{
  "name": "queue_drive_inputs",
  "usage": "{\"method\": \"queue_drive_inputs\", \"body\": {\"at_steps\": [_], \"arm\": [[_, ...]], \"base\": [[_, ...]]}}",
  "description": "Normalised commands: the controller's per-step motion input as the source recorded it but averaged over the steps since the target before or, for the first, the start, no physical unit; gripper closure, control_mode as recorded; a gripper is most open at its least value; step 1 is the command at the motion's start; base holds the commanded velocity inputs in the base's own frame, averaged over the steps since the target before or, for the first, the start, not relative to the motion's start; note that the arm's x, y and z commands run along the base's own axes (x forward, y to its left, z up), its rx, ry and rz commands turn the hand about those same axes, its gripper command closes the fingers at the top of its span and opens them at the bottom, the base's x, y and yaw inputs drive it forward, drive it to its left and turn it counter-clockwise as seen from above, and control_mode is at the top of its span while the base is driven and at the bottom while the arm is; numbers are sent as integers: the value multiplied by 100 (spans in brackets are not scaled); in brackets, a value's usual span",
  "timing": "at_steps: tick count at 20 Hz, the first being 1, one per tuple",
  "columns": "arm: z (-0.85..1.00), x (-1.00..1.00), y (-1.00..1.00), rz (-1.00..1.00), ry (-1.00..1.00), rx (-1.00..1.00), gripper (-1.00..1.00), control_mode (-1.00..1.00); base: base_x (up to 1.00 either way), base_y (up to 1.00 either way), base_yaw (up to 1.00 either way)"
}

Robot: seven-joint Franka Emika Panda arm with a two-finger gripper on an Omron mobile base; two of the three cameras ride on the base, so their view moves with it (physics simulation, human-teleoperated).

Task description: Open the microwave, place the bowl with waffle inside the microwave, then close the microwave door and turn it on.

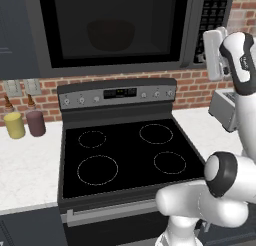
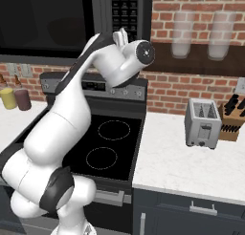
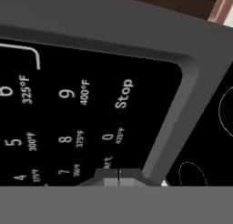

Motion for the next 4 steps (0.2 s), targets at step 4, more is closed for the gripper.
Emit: {"method": "queue_drive_inputs", "body": {"at_steps": [4], "arm": [[-65,100,52,-8,0,-14,100,-100]], "base": [[0,0,0]]}}
